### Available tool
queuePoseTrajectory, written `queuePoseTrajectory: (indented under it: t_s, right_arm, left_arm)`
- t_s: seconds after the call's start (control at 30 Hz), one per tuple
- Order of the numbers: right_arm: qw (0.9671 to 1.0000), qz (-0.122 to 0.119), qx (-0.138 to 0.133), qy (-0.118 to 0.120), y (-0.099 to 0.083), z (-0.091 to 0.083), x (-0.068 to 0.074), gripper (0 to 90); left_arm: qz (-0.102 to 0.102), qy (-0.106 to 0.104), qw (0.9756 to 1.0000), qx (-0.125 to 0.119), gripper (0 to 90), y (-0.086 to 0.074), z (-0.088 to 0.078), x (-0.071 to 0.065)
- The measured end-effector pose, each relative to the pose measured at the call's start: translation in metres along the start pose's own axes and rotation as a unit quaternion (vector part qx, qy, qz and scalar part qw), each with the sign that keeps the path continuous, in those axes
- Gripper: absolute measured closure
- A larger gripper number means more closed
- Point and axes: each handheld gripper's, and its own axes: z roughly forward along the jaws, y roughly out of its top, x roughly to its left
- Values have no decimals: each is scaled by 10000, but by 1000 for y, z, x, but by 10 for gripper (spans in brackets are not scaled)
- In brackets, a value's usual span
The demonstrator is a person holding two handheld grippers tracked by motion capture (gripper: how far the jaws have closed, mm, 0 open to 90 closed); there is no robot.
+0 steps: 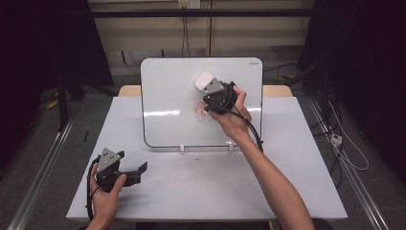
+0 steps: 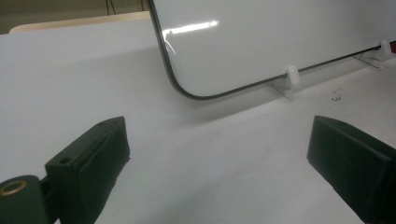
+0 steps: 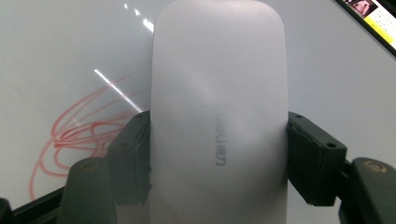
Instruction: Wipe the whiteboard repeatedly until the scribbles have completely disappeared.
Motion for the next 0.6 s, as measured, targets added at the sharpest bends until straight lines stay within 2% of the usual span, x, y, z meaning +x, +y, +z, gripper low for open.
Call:
queuePoseTrajectory:
  t_s: [0.1, 0.23, 0.53, 0.6]
  right_arm:
    - [9999, -112, -33, 30, 0, 0, 10, 313]
    - [9999, -120, -79, 55, -1, 0, 13, 313]
    - [9993, -325, -74, 167, -3, -2, 27, 313]
    - [9993, -338, -81, 133, -3, -2, 28, 313]
  left_arm:
    - [-5, 7, 10000, 12, 55, 0, 0, 0]
    - [-24, 3, 10000, -20, 55, 0, -1, 0]
    - [3, 18, 10000, -16, 55, -1, -2, 0]
    - [12, 22, 10000, -7, 55, -1, -2, 1]
